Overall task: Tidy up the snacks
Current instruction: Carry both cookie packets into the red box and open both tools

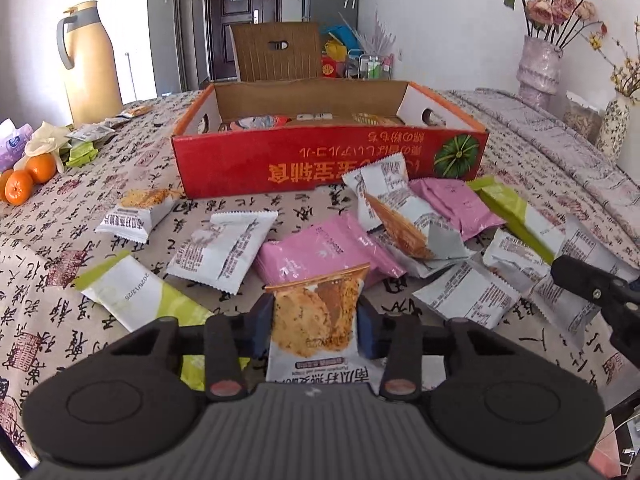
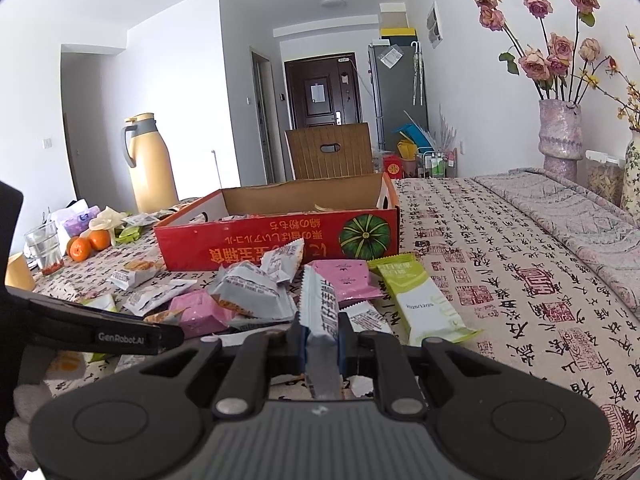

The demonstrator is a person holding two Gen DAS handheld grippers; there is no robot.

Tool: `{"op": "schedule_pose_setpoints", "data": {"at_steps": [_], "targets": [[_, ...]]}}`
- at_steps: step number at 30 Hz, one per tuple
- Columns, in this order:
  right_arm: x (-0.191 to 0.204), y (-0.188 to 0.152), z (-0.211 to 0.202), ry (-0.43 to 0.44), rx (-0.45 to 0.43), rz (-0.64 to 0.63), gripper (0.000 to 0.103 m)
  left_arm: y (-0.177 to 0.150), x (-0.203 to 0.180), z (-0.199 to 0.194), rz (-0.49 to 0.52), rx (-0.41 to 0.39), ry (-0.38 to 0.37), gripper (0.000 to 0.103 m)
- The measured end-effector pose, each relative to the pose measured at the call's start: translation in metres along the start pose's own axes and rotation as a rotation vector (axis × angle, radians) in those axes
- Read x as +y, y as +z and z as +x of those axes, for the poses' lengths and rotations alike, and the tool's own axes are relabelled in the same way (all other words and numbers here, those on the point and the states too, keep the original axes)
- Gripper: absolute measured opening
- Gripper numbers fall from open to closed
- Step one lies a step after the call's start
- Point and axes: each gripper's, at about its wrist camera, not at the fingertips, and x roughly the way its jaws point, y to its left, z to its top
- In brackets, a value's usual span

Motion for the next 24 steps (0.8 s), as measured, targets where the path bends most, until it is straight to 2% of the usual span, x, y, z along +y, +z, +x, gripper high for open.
{"op": "schedule_pose_setpoints", "data": {"at_steps": [10,24], "targets": [[0.006,0.013,-0.001,0.005,-0.035,-0.012,0.014,0.017,0.005,-0.026,-0.008,-0.098,-0.014,0.043],[0.02,0.072,0.033,0.036,-0.141,-0.043,0.014,0.083,0.014,-0.031,-0.038,-0.256,-0.001,0.043]]}}
